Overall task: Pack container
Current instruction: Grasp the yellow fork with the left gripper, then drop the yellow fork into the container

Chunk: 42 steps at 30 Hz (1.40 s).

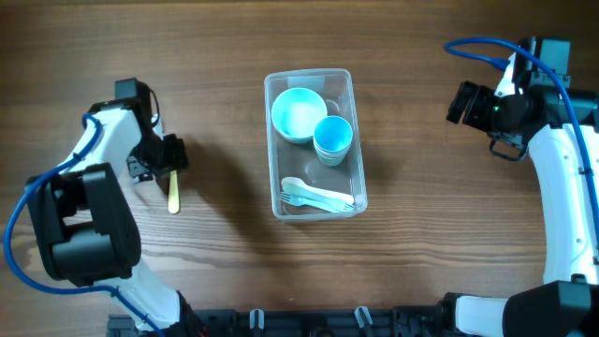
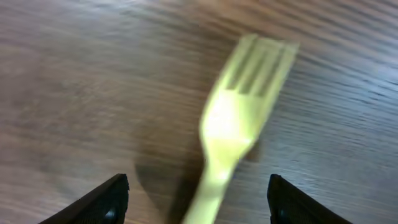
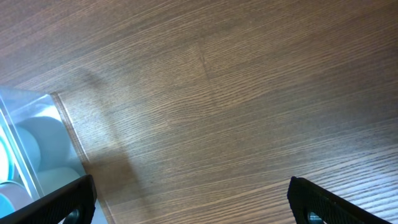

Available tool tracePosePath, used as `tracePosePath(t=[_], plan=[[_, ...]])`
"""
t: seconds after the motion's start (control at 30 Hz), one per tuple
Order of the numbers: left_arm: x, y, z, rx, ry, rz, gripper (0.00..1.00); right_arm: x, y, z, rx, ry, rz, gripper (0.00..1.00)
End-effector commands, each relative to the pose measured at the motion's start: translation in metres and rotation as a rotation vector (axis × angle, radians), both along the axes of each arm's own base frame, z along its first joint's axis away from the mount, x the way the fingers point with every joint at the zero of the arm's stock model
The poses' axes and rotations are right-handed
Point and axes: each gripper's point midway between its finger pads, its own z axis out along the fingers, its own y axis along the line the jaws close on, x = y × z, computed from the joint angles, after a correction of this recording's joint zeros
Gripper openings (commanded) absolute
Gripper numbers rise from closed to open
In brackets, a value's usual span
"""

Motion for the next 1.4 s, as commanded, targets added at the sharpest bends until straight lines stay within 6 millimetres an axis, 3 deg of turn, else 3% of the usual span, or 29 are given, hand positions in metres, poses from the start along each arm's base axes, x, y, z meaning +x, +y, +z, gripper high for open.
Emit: tracePosePath(t=[0.0,0.23,0.33,0.5,0.53,0.7,0.73,0.87,0.93,1.03,1.1,1.17,1.2,1.23,1.27,1.37], plan=[[-0.002,-0.010,-0.004,0.054,0.023,-0.103,0.74,0.000,-0.001,-0.001,0.011,0.000,-0.016,1.00],[0.004,-0.006,-0.006,0.088,0.008,-0.105,0.71,0.000,-0.001,-0.001,0.011,0.000,-0.016,1.00],[0.004,-0.005,-0.006,0.088,0.007,-0.101,0.65,0.000,-0.001,-0.001,0.011,0.000,-0.015,1.00],[-0.007,-0.006,-0.018,0.085,0.029,-0.103,0.65,0.000,-0.001,-0.001,0.011,0.000,-0.016,1.00],[-0.009,-0.006,-0.020,0.084,0.033,-0.103,0.61,0.000,-0.001,-0.001,0.011,0.000,-0.016,1.00],[-0.014,-0.007,-0.020,0.081,0.052,-0.103,0.08,0.000,-0.001,-0.001,0.011,0.000,-0.015,1.00],[-0.015,-0.007,-0.019,0.081,0.056,-0.103,0.04,0.000,-0.001,-0.001,0.011,0.000,-0.015,1.00],[-0.002,-0.020,0.002,0.033,0.042,-0.118,0.04,0.000,-0.001,-0.001,0.011,0.000,-0.016,1.00],[0.012,-0.036,0.030,-0.003,0.011,-0.148,0.04,0.000,-0.001,-0.001,0.011,0.000,-0.016,1.00],[0.036,-0.075,0.103,-0.006,-0.077,-0.257,0.04,0.000,-0.001,-0.001,0.011,0.000,-0.015,1.00],[0.042,-0.109,0.146,-0.008,-0.151,-0.352,0.04,0.000,-0.001,-0.001,0.011,0.000,-0.016,1.00],[0.037,-0.165,0.183,-0.033,-0.240,-0.609,0.04,0.000,-0.001,-0.001,0.011,0.000,-0.016,1.00],[0.030,-0.187,0.191,-0.032,-0.267,-0.749,0.04,0.000,-0.001,-0.001,0.011,0.000,-0.016,1.00],[0.009,-0.231,0.195,-0.015,-0.282,-1.073,0.04,0.000,-0.001,-0.001,0.011,0.000,-0.015,1.00],[-0.006,-0.256,0.193,-0.015,-0.279,-1.226,0.04,0.000,-0.001,-0.001,0.011,0.000,-0.016,1.00],[-0.045,-0.308,0.181,-0.026,-0.247,-1.526,0.04,0.000,-0.001,-0.001,0.011,0.000,-0.016,1.00]])
